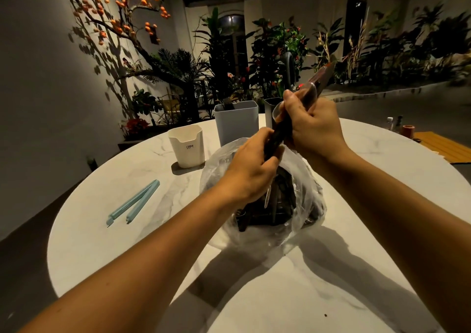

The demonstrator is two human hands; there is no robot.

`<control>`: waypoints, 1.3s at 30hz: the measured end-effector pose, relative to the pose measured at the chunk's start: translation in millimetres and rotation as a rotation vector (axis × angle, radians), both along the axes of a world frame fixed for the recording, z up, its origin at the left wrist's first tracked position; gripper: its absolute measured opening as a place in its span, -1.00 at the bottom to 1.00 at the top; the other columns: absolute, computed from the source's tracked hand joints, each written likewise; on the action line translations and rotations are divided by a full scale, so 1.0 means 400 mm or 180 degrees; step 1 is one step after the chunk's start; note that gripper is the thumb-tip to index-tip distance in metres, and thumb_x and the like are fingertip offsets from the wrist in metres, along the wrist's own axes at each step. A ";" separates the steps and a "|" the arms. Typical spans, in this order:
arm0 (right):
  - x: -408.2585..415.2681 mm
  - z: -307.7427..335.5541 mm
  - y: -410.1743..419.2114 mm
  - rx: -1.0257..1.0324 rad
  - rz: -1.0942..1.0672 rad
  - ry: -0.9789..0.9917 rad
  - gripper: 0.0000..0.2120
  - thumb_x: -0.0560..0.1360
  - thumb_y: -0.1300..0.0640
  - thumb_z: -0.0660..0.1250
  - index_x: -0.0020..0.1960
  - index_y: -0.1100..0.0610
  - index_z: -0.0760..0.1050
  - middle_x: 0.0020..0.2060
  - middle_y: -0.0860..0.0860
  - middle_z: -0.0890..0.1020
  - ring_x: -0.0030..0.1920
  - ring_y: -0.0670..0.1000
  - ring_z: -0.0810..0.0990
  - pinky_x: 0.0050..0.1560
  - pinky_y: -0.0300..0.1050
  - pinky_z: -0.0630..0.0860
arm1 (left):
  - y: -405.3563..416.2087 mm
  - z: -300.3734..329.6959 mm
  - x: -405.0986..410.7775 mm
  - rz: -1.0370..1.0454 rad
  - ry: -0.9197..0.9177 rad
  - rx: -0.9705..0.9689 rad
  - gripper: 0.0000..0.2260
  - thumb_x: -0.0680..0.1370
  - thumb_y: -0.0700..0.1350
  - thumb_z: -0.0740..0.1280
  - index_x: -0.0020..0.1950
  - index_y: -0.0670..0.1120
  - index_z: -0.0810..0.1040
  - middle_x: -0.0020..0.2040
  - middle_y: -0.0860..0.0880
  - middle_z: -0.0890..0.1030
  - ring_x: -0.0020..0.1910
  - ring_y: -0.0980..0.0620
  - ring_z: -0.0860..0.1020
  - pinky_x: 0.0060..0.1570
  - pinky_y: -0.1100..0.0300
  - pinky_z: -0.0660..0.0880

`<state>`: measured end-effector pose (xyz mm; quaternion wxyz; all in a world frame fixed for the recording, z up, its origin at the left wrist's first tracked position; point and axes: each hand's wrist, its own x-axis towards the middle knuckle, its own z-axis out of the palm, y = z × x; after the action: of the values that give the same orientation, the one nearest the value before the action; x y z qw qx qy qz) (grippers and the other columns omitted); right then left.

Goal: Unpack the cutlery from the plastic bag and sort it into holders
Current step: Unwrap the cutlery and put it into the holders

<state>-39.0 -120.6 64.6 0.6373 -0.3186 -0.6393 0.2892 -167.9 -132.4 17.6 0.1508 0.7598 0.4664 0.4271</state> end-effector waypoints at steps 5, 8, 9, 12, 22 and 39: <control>-0.018 0.008 0.004 -0.0004 -0.0066 -0.0027 -0.71 0.66 0.04 0.21 -0.21 0.07 0.50 -0.30 0.02 0.58 -0.24 -0.05 0.59 -0.17 -0.11 0.56 | 0.000 -0.001 -0.013 -0.0013 0.0003 0.0222 -0.88 0.65 -0.06 0.15 0.05 -0.10 0.38 -0.21 -0.10 0.51 -0.24 -0.11 0.48 -0.20 -0.21 0.49; -0.022 0.011 0.001 -0.0026 -0.0043 -0.0052 -0.70 0.64 0.04 0.24 -0.26 0.03 0.50 -0.32 -0.01 0.59 -0.22 -0.01 0.61 -0.16 -0.06 0.58 | 0.000 -0.004 -0.017 0.0081 0.0017 0.0388 -0.90 0.69 -0.14 0.17 0.04 -0.15 0.39 -0.28 -0.06 0.46 -0.35 0.01 0.34 -0.33 -0.01 0.32; -0.023 0.013 -0.001 -0.0046 -0.0051 -0.0077 -0.70 0.63 0.05 0.26 -0.28 0.01 0.51 -0.33 -0.03 0.60 -0.20 -0.01 0.63 -0.13 -0.02 0.61 | 0.002 -0.007 -0.019 0.0129 0.0034 0.0429 -0.89 0.70 -0.13 0.17 0.06 -0.16 0.41 -0.27 -0.06 0.47 -0.35 0.00 0.34 -0.34 -0.01 0.31; -0.026 0.017 -0.008 -0.0148 -0.0071 -0.0059 -0.70 0.59 0.06 0.31 -0.33 -0.03 0.54 -0.33 -0.03 0.65 -0.15 0.01 0.68 0.00 0.14 0.65 | 0.011 -0.014 -0.026 0.0265 0.0138 0.0532 -0.88 0.70 -0.11 0.17 0.09 -0.13 0.45 -0.25 -0.08 0.53 -0.32 -0.07 0.44 -0.32 -0.12 0.42; -0.015 0.058 -0.029 -0.0587 -0.0265 0.0395 -0.69 0.56 0.12 0.31 -0.37 0.07 0.52 -0.27 0.05 0.66 -0.05 0.11 0.65 -0.07 0.19 0.59 | 0.022 0.022 -0.025 0.0384 0.0185 0.0546 -0.73 0.65 0.09 0.25 0.08 -0.09 0.58 -0.25 -0.03 0.62 -0.35 -0.05 0.52 -0.31 -0.14 0.50; 0.077 0.159 0.027 -0.1020 0.0017 0.1030 -0.77 0.69 0.03 0.11 0.06 0.17 0.45 -0.02 0.07 0.67 -0.46 -0.13 0.43 -0.45 -0.27 0.44 | 0.030 0.159 -0.043 -0.0011 -0.1768 -0.0190 -0.64 0.66 0.14 0.18 -0.23 -0.05 0.36 -0.46 0.07 0.33 -0.48 0.09 0.25 -0.44 0.11 0.19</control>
<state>-8.3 -110.0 128.2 0.6720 -0.3635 -0.4755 0.4360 -185.2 -120.5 81.4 0.2960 0.6095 0.4184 0.6049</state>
